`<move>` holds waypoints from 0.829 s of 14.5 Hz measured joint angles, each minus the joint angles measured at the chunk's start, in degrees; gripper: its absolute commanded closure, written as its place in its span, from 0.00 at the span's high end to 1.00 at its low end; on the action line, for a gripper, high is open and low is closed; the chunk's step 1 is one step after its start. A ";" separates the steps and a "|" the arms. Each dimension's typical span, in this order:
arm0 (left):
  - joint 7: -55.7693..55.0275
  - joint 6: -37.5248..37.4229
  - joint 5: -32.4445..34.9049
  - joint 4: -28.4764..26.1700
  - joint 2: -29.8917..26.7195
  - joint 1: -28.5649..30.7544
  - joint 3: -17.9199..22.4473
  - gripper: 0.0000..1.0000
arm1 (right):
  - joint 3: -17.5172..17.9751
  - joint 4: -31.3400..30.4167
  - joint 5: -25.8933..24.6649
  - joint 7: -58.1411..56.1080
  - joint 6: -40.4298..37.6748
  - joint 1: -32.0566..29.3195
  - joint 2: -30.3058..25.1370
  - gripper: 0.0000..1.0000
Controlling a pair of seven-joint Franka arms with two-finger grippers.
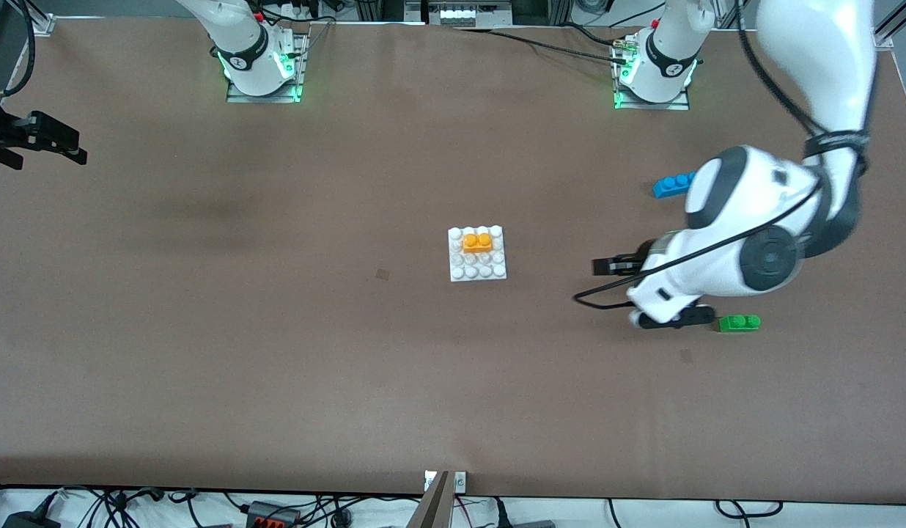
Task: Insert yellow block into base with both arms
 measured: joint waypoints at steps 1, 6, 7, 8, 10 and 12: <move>1.32 -1.28 0.06 -0.06 -1.23 0.33 1.15 1.00 | 0.00 0.00 0.00 0.00 0.00 0.01 0.00 1.00; 2.77 -5.43 0.34 -2.41 -8.72 4.17 2.41 1.00 | -0.01 0.02 0.01 0.00 -0.01 0.15 0.00 1.00; 2.84 -5.61 0.38 -2.82 -10.23 5.20 2.44 1.00 | -0.01 0.02 0.01 0.00 -0.01 0.18 0.00 1.00; 2.99 -5.64 0.47 -3.09 -11.48 6.26 2.47 1.00 | -0.01 0.02 0.01 0.00 -0.01 0.21 0.00 1.00; 5.53 -5.64 0.53 -3.33 -13.54 8.27 2.48 1.00 | -0.01 0.02 0.01 0.00 -0.02 0.23 0.00 1.00; 7.65 -5.60 0.55 -3.30 -15.01 9.53 2.50 1.00 | -0.02 0.03 0.01 0.00 -0.02 0.23 0.00 1.00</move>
